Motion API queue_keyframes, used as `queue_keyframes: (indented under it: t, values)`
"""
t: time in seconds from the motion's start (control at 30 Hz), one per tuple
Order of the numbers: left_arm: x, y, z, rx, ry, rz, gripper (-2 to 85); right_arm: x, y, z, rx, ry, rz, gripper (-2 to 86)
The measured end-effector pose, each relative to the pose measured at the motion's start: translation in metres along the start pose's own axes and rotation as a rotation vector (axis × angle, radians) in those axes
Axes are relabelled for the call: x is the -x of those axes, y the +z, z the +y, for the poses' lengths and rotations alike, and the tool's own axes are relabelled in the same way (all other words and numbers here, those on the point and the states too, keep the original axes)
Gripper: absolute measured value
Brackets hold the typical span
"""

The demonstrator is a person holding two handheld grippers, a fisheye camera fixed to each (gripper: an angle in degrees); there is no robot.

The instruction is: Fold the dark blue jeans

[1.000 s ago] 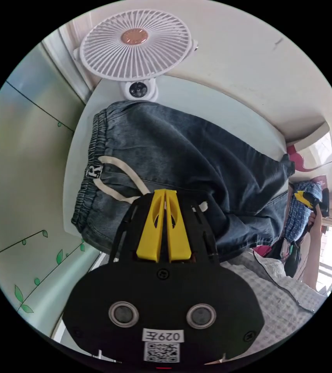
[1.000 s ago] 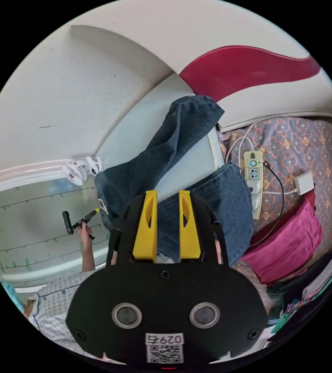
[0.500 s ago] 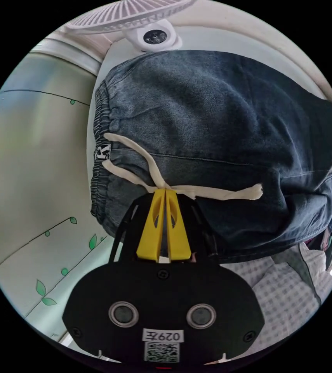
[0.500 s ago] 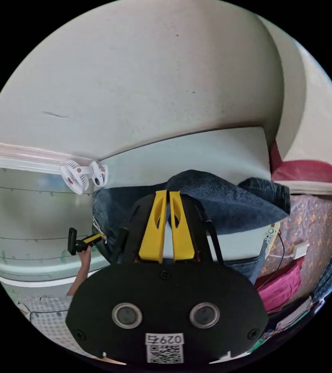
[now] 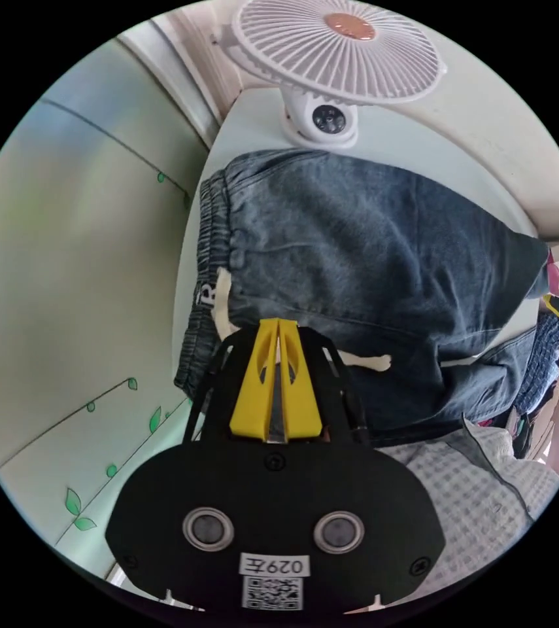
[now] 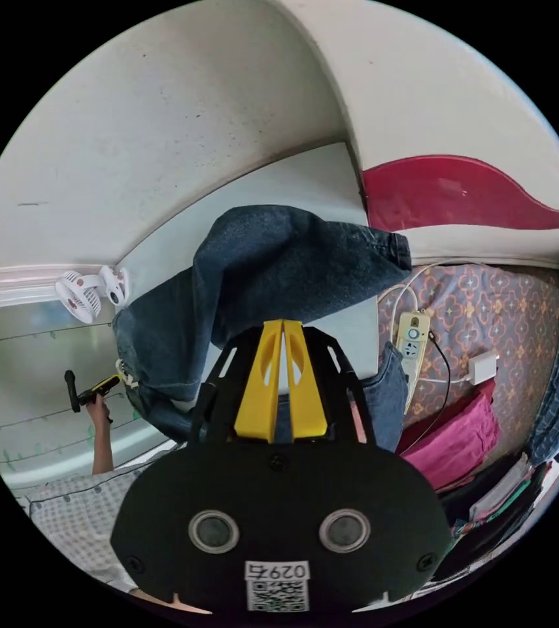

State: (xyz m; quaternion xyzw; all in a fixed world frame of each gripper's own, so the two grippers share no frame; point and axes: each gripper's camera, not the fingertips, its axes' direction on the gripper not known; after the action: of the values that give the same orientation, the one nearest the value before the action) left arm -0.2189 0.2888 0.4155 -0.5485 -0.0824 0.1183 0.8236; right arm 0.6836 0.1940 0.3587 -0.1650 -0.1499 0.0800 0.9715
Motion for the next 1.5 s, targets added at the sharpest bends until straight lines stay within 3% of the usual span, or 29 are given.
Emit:
queue_keyframes:
  t: [0.1,0.17,0.3,0.43,0.57,0.63,0.7,0.73,0.9,0.97,1.1,1.23,1.33,1.43,1.5]
  values:
    - [-0.023,0.032,-0.04,0.11,0.085,0.021,-1.0,0.043,0.038,-0.028,0.105,0.004,0.189,-0.4]
    - [-0.026,0.029,-0.049,0.097,0.076,-0.063,-1.0,0.069,0.048,-0.04,0.139,0.001,0.316,-0.5]
    - [-0.009,0.02,-0.054,0.108,0.088,-0.09,-1.0,0.127,0.08,-0.045,0.216,-0.177,0.569,-0.5]
    - [0.011,0.013,-0.065,0.158,0.066,-0.09,-1.0,0.157,0.095,-0.027,0.253,-0.258,0.506,-0.6]
    - [-0.005,0.011,-0.075,0.226,0.205,-0.322,-1.0,0.16,0.097,-0.004,0.282,-0.273,0.402,-0.6]
    - [-0.001,0.006,-0.077,0.218,0.198,-0.306,-1.0,0.141,0.083,-0.002,0.224,-0.199,0.499,-0.6]
    - [0.015,-0.004,-0.083,0.218,0.143,-0.203,-1.0,0.101,0.038,-0.003,0.074,0.002,0.757,-0.5]
    - [0.018,-0.005,-0.085,0.221,0.129,-0.179,-1.0,0.09,0.025,-0.002,0.046,0.043,0.744,-0.5]
    - [0.017,-0.015,-0.097,0.274,0.074,-0.172,-1.0,0.011,-0.043,0.02,-0.141,0.12,-0.073,0.2]
    - [0.007,-0.019,-0.096,0.269,0.088,-0.2,-1.0,0.001,-0.034,0.022,-0.159,0.144,-0.171,0.9]
    - [-0.027,-0.057,-0.076,0.095,0.099,0.07,-1.0,0.002,0.019,0.012,-0.015,0.238,-0.204,5.6]
    - [-0.063,-0.073,-0.056,0.056,0.129,0.065,-1.0,0.022,0.01,0.014,-0.192,0.2,-0.204,2.3]
    - [-0.09,-0.06,-0.047,0.119,0.19,0.04,-1.0,0.079,-0.017,0.002,-0.28,-0.025,-0.108,1.2]
    - [-0.112,-0.055,-0.043,0.121,0.22,-0.07,-1.0,0.16,-0.011,-0.017,-0.177,-0.299,0.006,1.3]
    - [-0.125,-0.054,-0.047,0.159,0.23,-0.137,-1.0,0.207,0.03,-0.028,0.006,-0.464,0.022,2.3]
